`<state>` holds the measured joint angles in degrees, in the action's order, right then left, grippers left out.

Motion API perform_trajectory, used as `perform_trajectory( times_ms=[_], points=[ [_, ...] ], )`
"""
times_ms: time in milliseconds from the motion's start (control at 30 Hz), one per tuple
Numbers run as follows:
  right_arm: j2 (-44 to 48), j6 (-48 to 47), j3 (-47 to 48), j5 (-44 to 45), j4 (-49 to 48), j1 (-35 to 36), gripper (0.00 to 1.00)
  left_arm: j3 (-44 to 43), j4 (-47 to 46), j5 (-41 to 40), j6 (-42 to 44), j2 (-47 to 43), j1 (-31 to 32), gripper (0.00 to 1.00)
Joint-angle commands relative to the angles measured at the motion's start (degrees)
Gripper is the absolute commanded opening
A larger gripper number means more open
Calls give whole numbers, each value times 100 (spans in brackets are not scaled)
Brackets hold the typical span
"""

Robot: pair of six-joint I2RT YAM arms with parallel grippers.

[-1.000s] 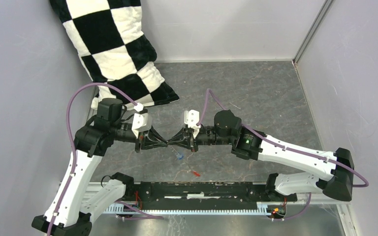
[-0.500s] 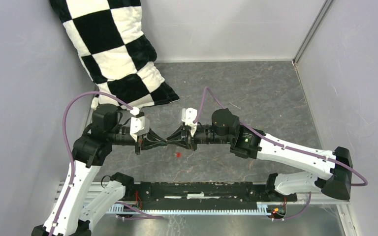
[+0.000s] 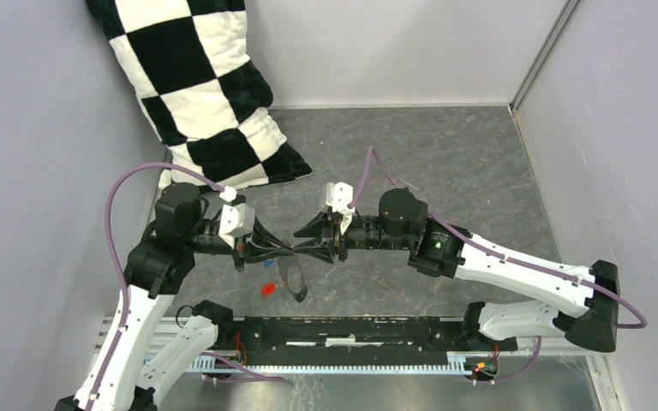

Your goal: Put the keys on the keyring

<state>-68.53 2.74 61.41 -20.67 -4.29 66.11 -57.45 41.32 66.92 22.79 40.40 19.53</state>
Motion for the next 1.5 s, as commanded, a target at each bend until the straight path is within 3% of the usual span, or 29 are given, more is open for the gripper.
perform_trajectory(
  times_ms=[0,67,133,333,367,433,533,633,800,933,1467],
  points=[
    [177,319,131,-794,-801,204,39,67,-984,-173,-364,40,15,2],
    [191,268,152,-903,-693,192,34,63,-1086,-171,-468,35,16,2],
    [169,217,218,-999,-487,186,20,59,-1185,-185,-570,29,16,2],
    [171,-78,399,-1149,234,192,1,30,-1215,-247,-639,-3,16,2],
    [187,-108,429,-1113,330,185,3,32,-1222,-272,-621,-12,16,2],
    [235,-152,472,-998,416,187,29,32,-1260,-326,-652,-27,14,2],
    [451,-226,528,-323,674,192,55,17,-1309,-226,-678,-31,14,2],
    [823,-379,435,152,533,182,62,-9,-1388,16,-654,-35,11,2],
    [1332,-398,72,467,223,184,63,-47,-1774,677,-628,-145,16,2],
    [1571,-284,-410,608,-254,178,59,-101,-2074,926,-694,-225,16,2],
    [1219,442,-1204,23,-2121,197,41,-293,-2154,1302,-466,-182,16,2]
  ],
)
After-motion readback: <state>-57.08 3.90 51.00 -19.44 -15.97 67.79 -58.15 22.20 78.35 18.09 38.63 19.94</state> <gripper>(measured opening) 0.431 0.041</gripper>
